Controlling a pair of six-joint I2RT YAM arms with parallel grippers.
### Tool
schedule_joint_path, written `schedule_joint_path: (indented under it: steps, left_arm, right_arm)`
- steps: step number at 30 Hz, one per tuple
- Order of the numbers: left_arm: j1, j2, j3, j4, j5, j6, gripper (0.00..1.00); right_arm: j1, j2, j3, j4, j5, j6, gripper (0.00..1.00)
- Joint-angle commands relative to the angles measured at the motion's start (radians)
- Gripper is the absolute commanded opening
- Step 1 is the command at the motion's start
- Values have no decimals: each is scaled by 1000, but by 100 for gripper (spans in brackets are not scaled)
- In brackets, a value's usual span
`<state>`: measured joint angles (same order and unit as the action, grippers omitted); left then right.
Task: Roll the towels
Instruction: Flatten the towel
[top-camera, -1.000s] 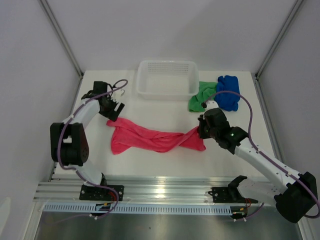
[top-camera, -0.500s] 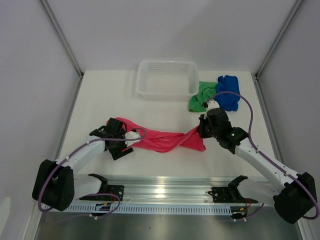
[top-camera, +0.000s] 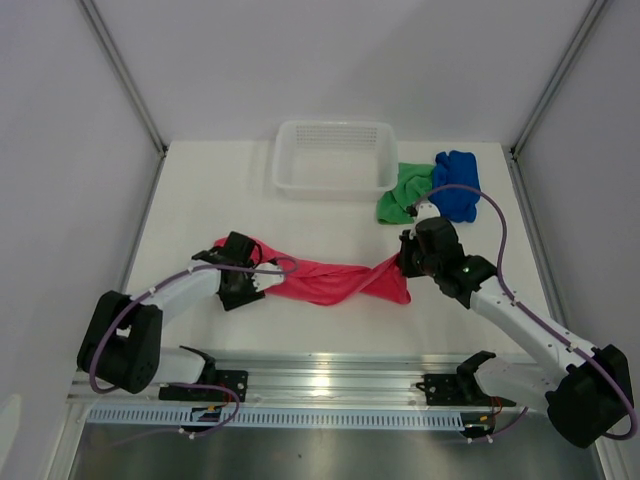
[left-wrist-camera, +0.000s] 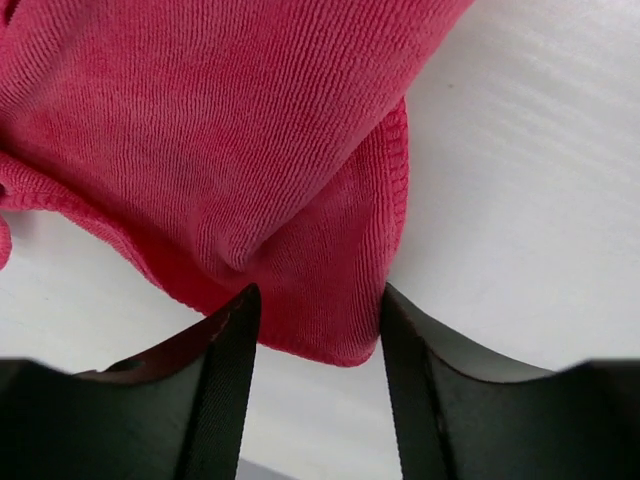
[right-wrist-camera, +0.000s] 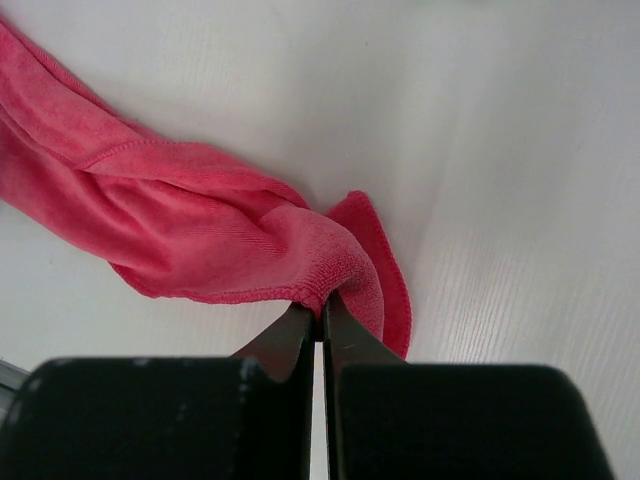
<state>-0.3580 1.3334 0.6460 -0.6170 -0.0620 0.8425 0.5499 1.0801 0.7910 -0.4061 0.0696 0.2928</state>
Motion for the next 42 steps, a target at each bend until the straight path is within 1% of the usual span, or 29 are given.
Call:
schedule_joint_path:
  steps: [1,2,4,5,8,9,10,11,12,13,14,15,19,22,26,28,30,32,34,37,42]
  left_arm:
    - [-6,87,-34,19,-39,9,53]
    - [-6,111,-31,16,-39,3,36]
    - [-6,119,-28,25,-50,-23,9]
    - [-1,99,-29,37,-62,-31,1]
    - [37,14,-11,31,-68,-59,1]
    - [53,-85,12,5,-65,-71,1]
    - [69,-141,29,-16,-44,-75,1]
    - [111,-199,67,-47,-20,-83,1]
    - [131,-306,122,-114,3,-85,1]
    - [164,-353,151,-150,49,-86,1]
    - [177,-394,179,-186,54,-80,1]
    - [186,-466,257,-237,85,-79,1]
    - [218,-569,369,-291,85,-72,1]
    - [241,-580,444,-276,71,-98,1]
    - [263,-545,472,-219,67,-128,1]
    - [278,-518,487,-178,68,-134,1]
    - [289,-465,506,-138,67,-149,1]
    - [306,-406,526,-97,67,-174,1]
    - [323,-369,549,-70,67,-189,1]
    - [330,-310,576,-18,74,-207,1]
    - [333,-258,613,45,80,-198,1]
  right_arm:
    - [-15,-20,8,21,-5,-18,0]
    - [-16,-23,11,20,-5,-24,0]
    - [-25,-26,28,-2,-2,-26,0]
    - [-28,-29,37,-11,1,-32,0]
    - [-36,-60,92,-82,39,-52,0]
    - [-36,-74,109,-103,50,-57,0]
    - [-38,-104,126,-140,64,-63,0]
    - [-38,-120,160,-158,62,-69,0]
    - [-39,-135,178,-177,67,-81,0]
    - [-39,-161,198,-215,73,-84,0]
    - [-39,-173,238,-235,87,-89,0]
    - [-38,-186,260,-269,97,-93,0]
    - [-39,-216,367,-341,125,-104,0]
    - [-39,-224,444,-381,150,-121,0]
    - [-45,-207,493,-382,187,-156,0]
    - [-59,-168,508,-367,184,-172,0]
    - [-88,-110,514,-330,174,-198,0]
    - [-123,-66,522,-297,127,-230,0]
    - [-186,3,525,-240,72,-244,0]
    - [-249,84,554,-186,47,-270,0]
    - [-274,147,606,-105,42,-351,0]
